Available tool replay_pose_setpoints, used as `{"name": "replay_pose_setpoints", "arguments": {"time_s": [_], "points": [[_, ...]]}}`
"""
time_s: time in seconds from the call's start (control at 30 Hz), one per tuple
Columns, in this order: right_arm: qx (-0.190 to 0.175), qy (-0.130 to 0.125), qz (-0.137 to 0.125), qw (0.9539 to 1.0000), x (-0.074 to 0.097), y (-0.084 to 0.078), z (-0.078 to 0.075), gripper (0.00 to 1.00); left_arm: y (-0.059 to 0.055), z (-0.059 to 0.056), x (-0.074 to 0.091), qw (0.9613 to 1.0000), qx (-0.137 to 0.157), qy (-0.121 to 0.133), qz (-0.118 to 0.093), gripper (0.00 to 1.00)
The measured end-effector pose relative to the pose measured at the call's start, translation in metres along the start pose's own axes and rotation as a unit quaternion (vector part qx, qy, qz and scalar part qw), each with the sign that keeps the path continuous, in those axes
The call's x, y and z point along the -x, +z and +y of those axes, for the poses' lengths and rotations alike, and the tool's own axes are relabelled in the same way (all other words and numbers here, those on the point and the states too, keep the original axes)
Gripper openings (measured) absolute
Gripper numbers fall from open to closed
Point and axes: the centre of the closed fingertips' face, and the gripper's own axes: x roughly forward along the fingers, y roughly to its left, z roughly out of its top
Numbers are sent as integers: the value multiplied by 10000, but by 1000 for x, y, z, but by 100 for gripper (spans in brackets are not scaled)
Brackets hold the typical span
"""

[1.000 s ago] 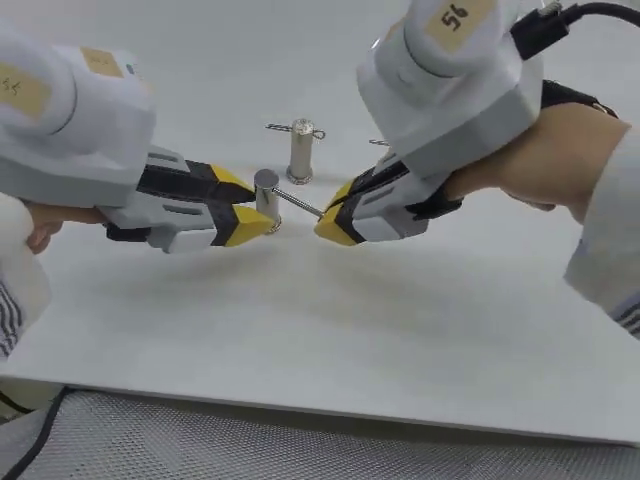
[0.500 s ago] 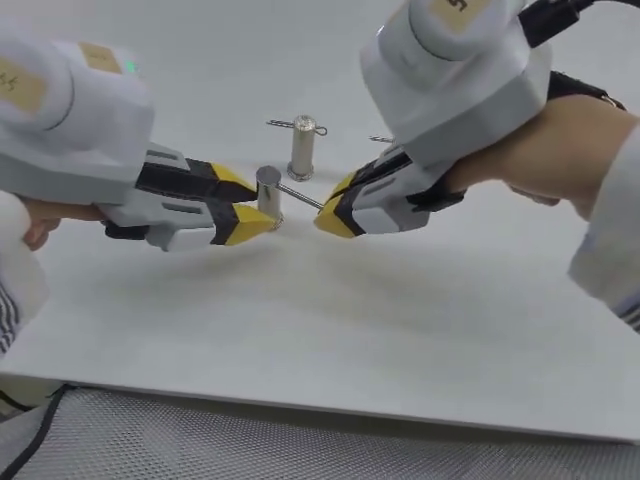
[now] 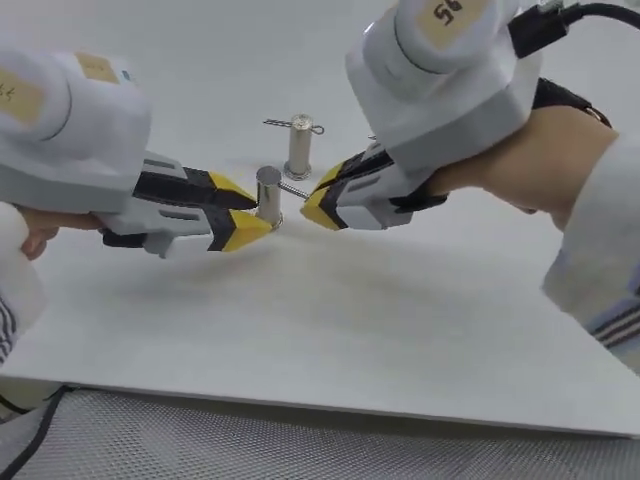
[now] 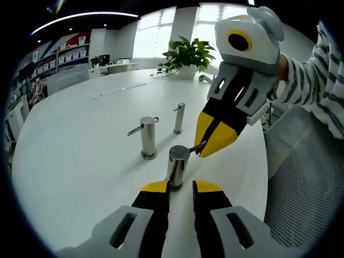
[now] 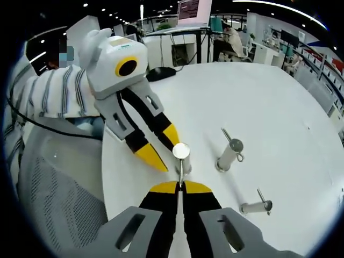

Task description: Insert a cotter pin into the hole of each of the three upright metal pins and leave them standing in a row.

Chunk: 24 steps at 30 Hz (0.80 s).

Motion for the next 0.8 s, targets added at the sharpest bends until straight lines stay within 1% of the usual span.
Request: {"name": "replay_pose_setpoints", "arguments": {"time_s": [0.17,0.33,0.43,0.53,0.7,0.8], "points": [[-7,-9,-60,10000,-3,5,-1,3,1,-1,-1,10000,-12,-19,11,15],[-48,-8,-98,9999,-4,6,0,4,1,0,-3,10000,-23,-22,16,15],[10,-22,-99,9999,-4,6,-1,4,3,2,-5,10000,-57,22,-14,15],[-19,-2,-103,9999,-4,7,-1,4,5,4,-8,10000,-94,25,-23,15],[-16,10,-107,9999,-5,8,-2,4,9,4,-14,9999,-146,13,-67,15],[-10,12,-112,9999,-6,9,-2,4,10,4,-16,9997,-227,42,-57,14]]}}
